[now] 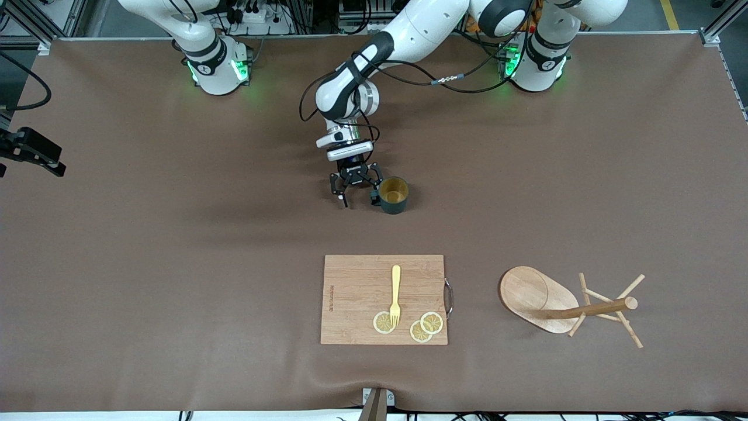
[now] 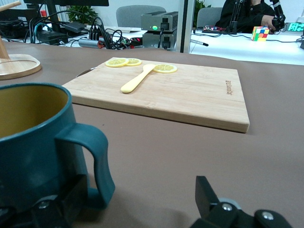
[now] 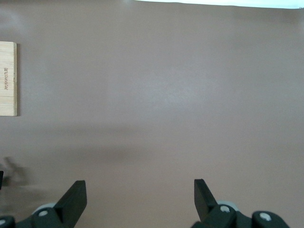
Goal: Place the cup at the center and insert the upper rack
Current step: 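Lower the left gripper and grasp the teal mug handle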
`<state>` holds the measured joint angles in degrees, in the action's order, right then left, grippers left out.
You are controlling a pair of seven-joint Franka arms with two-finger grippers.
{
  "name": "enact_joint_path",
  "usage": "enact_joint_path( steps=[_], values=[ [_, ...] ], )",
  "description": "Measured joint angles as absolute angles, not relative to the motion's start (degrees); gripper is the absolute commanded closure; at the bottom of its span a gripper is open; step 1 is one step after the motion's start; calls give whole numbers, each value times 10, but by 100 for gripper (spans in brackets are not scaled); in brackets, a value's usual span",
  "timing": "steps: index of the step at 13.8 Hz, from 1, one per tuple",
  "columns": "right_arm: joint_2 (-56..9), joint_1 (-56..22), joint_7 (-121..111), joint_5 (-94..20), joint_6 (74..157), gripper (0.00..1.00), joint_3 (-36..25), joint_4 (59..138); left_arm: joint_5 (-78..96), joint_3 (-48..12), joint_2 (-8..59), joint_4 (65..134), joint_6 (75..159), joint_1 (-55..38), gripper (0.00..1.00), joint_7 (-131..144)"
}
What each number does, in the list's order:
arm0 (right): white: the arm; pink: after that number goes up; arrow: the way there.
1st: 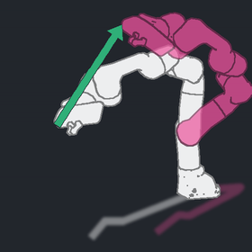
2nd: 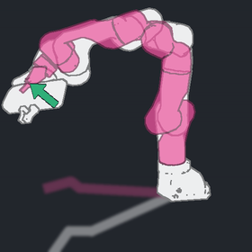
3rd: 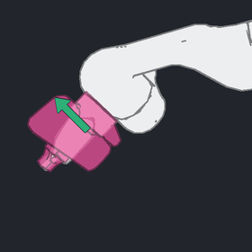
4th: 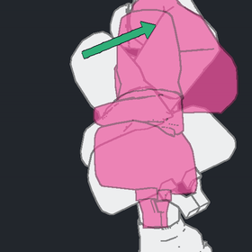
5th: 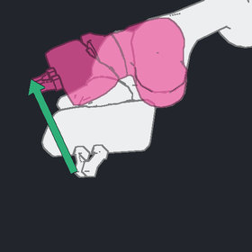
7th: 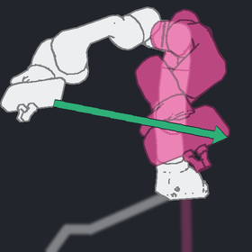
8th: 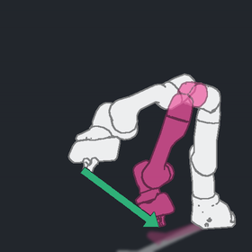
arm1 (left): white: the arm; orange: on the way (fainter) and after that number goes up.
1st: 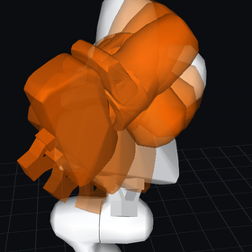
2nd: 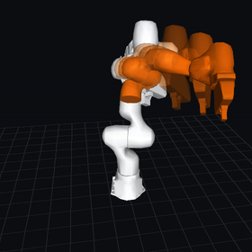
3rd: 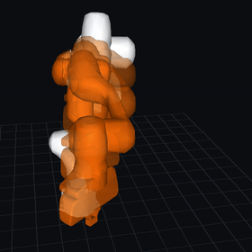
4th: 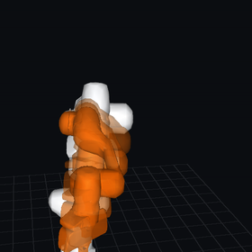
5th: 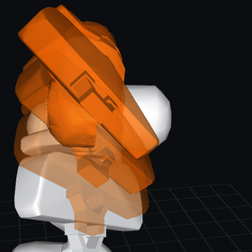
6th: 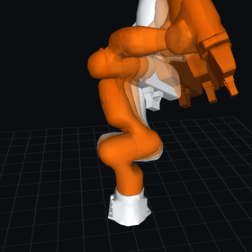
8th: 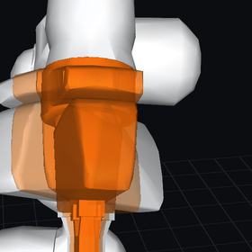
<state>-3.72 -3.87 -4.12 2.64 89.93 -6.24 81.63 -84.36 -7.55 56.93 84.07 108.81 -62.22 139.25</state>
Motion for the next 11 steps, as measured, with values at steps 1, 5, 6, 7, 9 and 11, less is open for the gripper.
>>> enact_joint_path(
  steps=[1,5,6,7,9,11],
  values=[
    [-37,-38,-41,26,899,0,-63,816,-844,-75,570,841,1088,-622,0,1394],
    [-37,-36,-41,26,899,0,-63,816,-844,-69,571,840,1088,-622,0,1431],
    [-37,-36,-41,26,899,0,-63,816,-844,-69,571,840,1088,-622,0,1438],
    [-37,-35,-41,26,899,0,-64,816,-844,-69,571,840,1088,-622,0,1441],
    [-37,-30,-41,26,898,0,-64,816,-844,-69,572,840,1088,-622,72,1441],
    [-37,-27,-41,26,897,0,-64,816,-844,-69,572,840,1088,-622,100,1446]
  ],
)
